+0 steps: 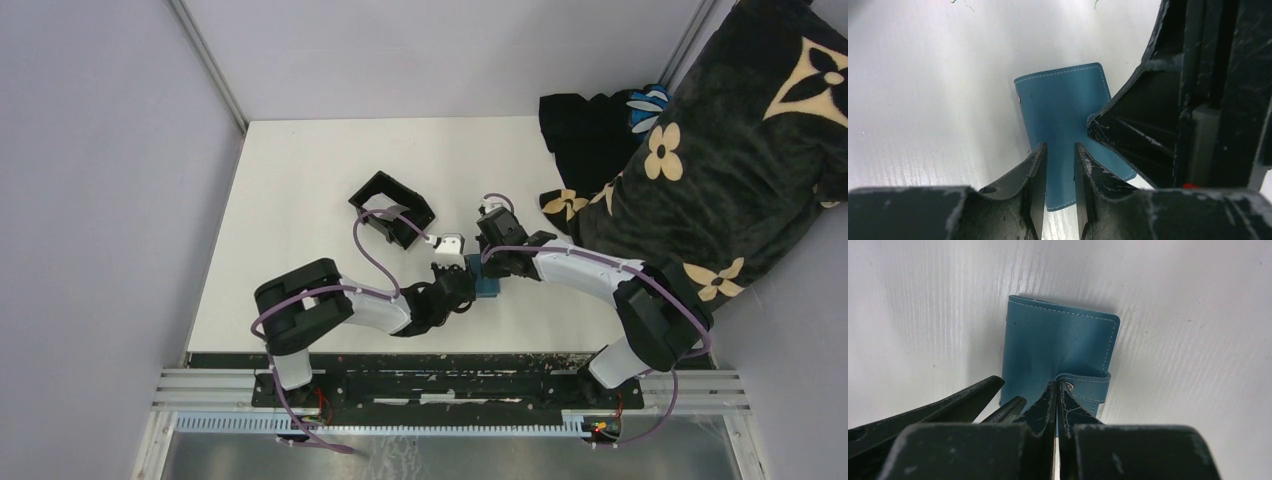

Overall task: Put the credit cards into the card holder
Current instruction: Close the card holder at the center of the board.

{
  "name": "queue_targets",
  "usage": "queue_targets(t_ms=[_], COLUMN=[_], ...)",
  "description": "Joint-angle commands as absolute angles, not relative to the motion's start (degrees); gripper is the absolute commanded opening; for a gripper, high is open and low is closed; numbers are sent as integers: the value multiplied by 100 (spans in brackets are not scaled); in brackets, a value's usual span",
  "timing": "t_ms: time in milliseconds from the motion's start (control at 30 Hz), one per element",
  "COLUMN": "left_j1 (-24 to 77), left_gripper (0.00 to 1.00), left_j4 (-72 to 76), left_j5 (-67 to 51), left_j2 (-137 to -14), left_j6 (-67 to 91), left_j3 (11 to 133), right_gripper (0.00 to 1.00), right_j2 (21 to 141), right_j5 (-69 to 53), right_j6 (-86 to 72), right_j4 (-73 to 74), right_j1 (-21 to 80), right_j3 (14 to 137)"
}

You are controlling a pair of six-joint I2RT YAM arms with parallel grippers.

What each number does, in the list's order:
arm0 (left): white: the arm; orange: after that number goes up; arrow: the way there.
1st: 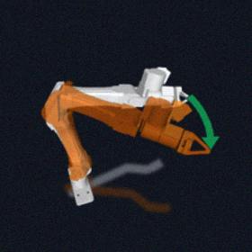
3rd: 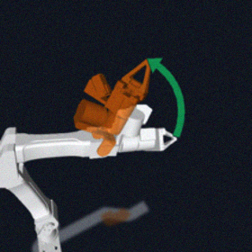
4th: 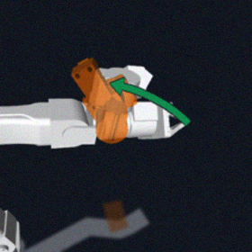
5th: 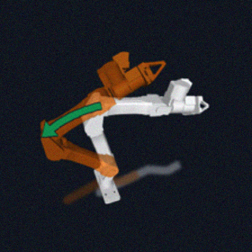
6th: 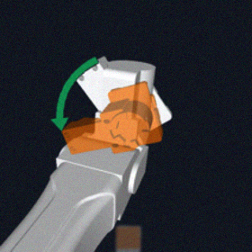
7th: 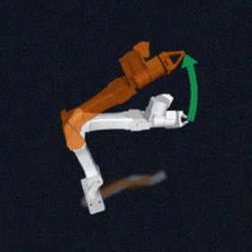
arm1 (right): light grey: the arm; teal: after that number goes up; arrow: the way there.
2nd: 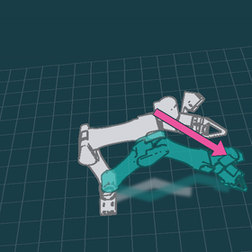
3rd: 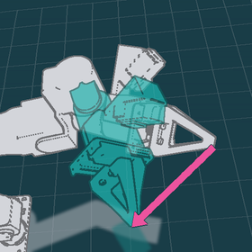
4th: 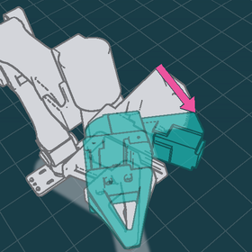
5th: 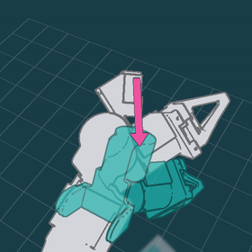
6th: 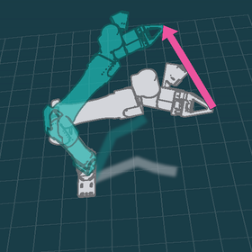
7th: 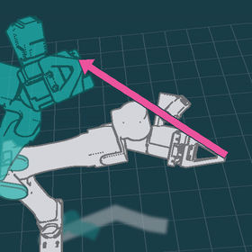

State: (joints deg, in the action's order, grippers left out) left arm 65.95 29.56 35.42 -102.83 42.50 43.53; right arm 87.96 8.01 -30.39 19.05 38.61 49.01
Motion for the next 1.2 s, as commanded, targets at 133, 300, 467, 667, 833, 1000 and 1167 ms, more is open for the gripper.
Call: queue_targets(t_ms=[133,300,467,667,833,1000,1167], left_j1=[6563,6555,6539,6522,6506,6487,6490], left_gripper=[33,33,33,32,31,29,25], left_j4=[2673,2376,2172,2080,1921,1918,1996], left_j5=[3995,4041,4051,4094,4123,4018,3738], left_j2=[-10511,-10670,-10813,-10879,-10983,-11033,-11112], left_j6=[3857,3808,3855,3889,3938,4047,4234], left_j3=[4743,4950,5045,5065,5148,5098,5040], right_gripper=[1,1,1,1,1,1,1], right_j2=[9060,9183,9299,9380,9466,9531,9596], right_j5=[261,-8,-193,-331,-367,-393,-475], right_j6=[-3152,-3269,-3390,-3474,-3520,-3526,-3454], right_j4=[1575,1467,1392,1276,1232,1247,1295], right_j1=[3481,3321,3172,3035,2913,2718,2578], right_j3=[4726,4628,4584,4547,4578,4592,4647])
